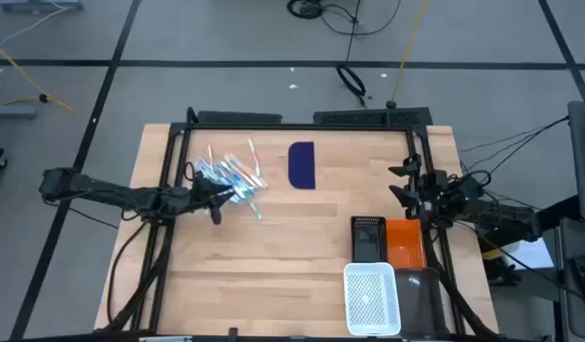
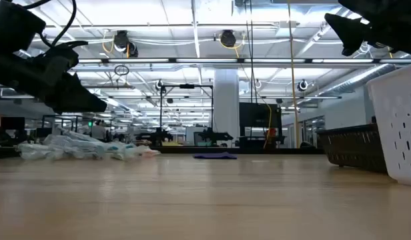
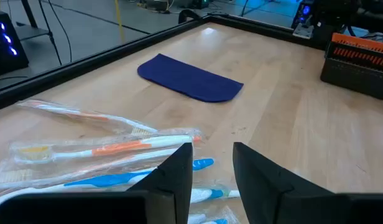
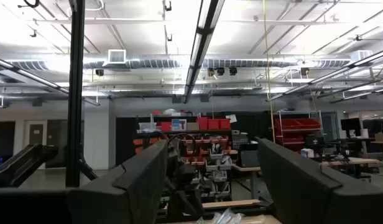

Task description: Pick & Place Toothbrushes

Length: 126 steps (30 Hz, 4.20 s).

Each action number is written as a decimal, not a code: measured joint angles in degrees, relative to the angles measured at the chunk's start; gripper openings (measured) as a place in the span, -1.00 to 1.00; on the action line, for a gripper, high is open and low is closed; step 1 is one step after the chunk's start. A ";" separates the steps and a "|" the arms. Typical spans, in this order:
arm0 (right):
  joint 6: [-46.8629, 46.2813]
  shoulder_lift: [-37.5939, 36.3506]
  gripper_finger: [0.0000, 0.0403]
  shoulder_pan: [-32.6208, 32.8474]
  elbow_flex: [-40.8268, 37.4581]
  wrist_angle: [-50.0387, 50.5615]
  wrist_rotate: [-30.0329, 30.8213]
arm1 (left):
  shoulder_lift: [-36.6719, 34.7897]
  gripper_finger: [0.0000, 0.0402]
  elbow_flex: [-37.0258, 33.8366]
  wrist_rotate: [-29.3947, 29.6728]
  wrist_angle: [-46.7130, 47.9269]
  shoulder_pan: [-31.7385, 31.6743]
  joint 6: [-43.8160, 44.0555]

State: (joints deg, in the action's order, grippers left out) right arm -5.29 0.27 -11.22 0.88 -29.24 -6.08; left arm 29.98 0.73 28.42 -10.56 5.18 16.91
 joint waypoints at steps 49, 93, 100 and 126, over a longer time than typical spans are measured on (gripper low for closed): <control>0.01 0.01 0.20 0.00 0.00 0.01 0.01 | 0.00 -0.43 0.02 -0.01 -0.01 0.01 0.00; 2.29 6.40 0.20 0.00 0.01 -9.05 1.56 | 0.03 -0.43 0.47 11.99 -20.90 -2.94 0.17; 1.09 17.53 0.20 -0.07 0.47 -9.76 5.65 | 4.04 -0.43 8.77 9.01 -9.09 -10.68 3.80; -0.66 30.27 0.20 -0.02 3.63 -10.69 -15.11 | 52.09 -0.43 42.74 -24.12 17.03 -42.55 15.76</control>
State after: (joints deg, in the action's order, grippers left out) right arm -5.95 30.55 -11.25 4.51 -39.94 -21.19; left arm 82.07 43.48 4.29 6.47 -37.37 32.67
